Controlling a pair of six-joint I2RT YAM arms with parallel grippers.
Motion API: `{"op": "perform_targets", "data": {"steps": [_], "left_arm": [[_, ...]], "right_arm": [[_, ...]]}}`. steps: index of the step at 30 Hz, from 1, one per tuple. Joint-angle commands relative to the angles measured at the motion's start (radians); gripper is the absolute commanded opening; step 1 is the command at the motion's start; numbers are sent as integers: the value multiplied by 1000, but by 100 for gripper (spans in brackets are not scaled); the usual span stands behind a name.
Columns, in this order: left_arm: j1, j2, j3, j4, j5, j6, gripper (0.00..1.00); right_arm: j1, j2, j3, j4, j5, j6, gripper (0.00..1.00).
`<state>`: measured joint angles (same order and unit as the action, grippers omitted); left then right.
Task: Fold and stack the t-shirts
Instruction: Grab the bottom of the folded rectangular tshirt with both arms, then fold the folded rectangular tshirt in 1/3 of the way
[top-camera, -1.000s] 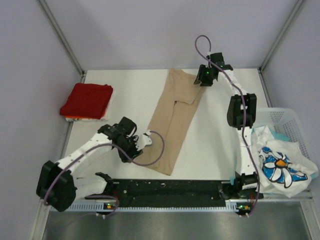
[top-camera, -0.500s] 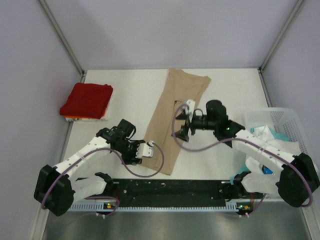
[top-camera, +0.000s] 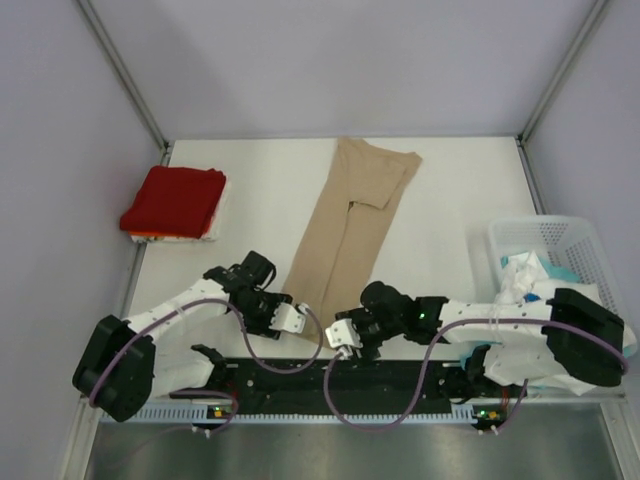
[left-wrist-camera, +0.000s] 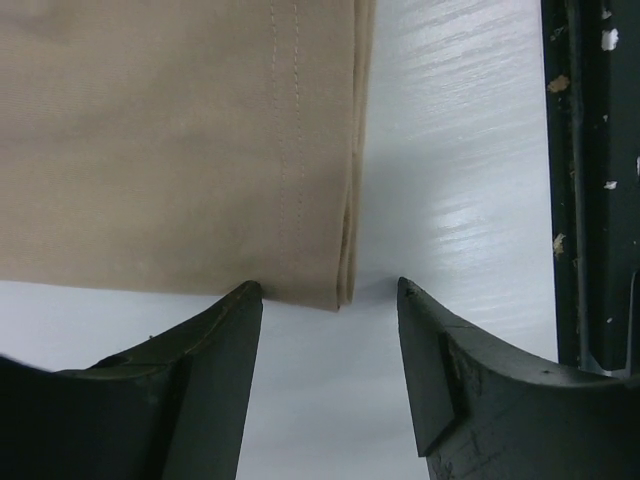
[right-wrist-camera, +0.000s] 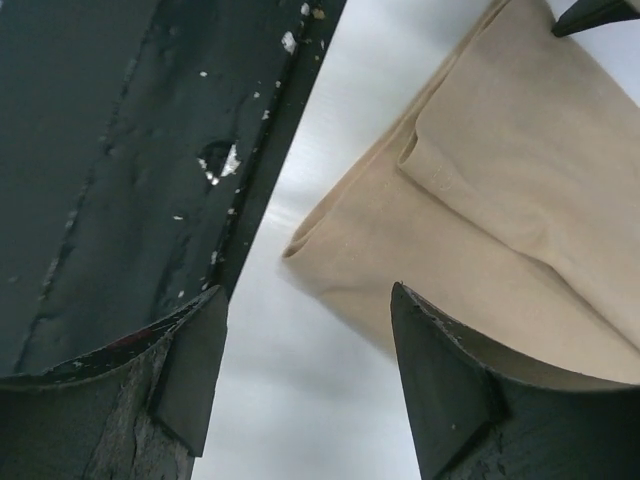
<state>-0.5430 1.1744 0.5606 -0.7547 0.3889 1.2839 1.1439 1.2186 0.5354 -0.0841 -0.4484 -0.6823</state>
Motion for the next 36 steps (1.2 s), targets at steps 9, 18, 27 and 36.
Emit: {"op": "perform_targets", "data": {"steps": [9,18,27,36], "left_arm": [[-69,77,13,8,-111,-86,7],[-155,-33,142,-218,70,-213,0],[-146,57,366,-66,-120,-399,0],[12,511,812,-55,-231,-595,0]], "right_arm": [[123,219,78,46,166,-109,24],[120,-22,34,-69,149,32,0],[-225,-111,46,76,145,369,0],[-559,160,251,110,137,564,0]]}}
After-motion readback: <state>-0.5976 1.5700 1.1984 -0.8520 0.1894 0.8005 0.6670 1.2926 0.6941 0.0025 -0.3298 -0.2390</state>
